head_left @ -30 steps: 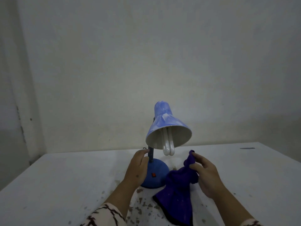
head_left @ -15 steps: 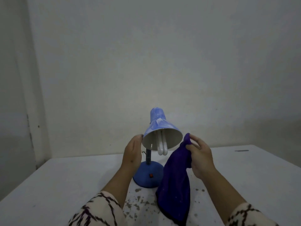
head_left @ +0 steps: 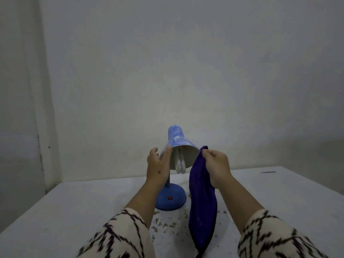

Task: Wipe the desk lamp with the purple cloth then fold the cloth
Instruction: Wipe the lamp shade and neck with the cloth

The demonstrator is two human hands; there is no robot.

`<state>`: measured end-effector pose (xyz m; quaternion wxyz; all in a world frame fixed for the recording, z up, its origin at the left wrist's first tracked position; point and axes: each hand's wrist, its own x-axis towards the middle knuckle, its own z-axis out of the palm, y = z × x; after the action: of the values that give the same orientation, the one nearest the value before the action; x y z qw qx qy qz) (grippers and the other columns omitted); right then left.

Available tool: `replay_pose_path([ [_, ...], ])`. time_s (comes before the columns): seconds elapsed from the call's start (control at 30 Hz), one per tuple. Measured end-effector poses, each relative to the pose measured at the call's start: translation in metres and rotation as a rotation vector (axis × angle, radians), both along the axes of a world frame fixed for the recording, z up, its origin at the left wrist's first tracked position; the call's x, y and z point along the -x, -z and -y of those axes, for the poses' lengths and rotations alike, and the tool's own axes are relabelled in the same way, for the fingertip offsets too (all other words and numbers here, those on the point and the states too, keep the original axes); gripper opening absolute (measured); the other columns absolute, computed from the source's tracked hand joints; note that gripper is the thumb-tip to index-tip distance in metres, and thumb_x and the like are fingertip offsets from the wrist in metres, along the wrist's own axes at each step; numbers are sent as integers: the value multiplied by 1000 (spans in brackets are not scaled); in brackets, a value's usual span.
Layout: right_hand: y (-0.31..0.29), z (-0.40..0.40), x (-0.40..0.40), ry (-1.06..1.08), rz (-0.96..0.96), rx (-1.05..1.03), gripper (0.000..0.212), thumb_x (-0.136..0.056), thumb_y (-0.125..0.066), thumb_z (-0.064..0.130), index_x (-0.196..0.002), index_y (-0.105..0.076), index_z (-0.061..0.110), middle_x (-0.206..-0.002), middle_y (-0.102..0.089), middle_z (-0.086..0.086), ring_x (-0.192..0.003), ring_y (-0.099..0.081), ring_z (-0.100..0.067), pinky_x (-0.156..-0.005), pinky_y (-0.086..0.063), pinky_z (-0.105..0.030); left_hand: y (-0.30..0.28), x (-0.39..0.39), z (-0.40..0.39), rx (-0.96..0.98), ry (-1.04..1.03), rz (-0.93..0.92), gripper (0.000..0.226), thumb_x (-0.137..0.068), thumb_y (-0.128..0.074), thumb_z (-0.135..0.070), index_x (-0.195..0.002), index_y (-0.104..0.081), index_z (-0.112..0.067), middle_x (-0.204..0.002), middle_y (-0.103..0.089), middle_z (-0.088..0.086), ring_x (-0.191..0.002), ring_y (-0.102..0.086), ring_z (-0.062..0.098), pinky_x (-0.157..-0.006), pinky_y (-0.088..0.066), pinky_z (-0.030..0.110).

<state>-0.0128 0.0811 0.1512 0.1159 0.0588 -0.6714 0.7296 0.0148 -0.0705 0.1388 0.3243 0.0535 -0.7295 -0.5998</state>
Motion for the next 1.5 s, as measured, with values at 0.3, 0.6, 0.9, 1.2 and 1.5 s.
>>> replay_pose_path([
  [0.3, -12, 6, -4, 60, 41, -4, 52, -84, -61, 40, -50, -30, 15, -49, -23, 1, -48, -26, -15, -49, -24, -29, -4, -1, -5, -13, -77, 34, 48, -87, -46, -55, -106, -49, -11, -109, -55, 7, -85, -51, 13, -74, -42, 30],
  [0.6, -1, 5, -2, 19, 63, -1, 44, -78, -68, 39, -58, -41, 11, -56, -28, -3, -53, -32, -15, -50, -28, -28, 6, 0, 1, -66, -42, 20, 37, -84, -53, -53, -94, -44, -18, -86, -47, -8, -75, -46, 4, -62, -39, 25],
  [0.9, 19, 1, -8, -42, 51, 61, 40, -79, -68, 36, -88, -63, -3, -77, -50, -13, -75, -48, -24, -64, -39, -35, 22, -11, 0, -157, 132, -21, 67, -87, -57, -39, -140, -19, -25, -86, -44, -9, -72, -46, 1, -51, -42, 13],
  [1.2, 38, -2, -14, -96, 37, 95, 17, -80, -68, 30, -84, -69, 14, -90, -64, -10, -97, -58, -31, -76, -47, -39, 41, -12, 4, -207, 220, -51, 71, -89, -57, -27, -144, -13, -32, -91, -46, -4, -74, -46, 2, -42, -41, 3],
  [1.5, 54, -7, -18, -102, 36, 85, 36, -79, -70, 32, -108, -65, 12, -103, -63, -4, -101, -57, -23, -91, -51, -43, 50, -12, 2, -187, 221, -55, 71, -90, -55, -19, -145, -13, -28, -87, -46, -1, -71, -46, 6, -43, -40, 2],
])
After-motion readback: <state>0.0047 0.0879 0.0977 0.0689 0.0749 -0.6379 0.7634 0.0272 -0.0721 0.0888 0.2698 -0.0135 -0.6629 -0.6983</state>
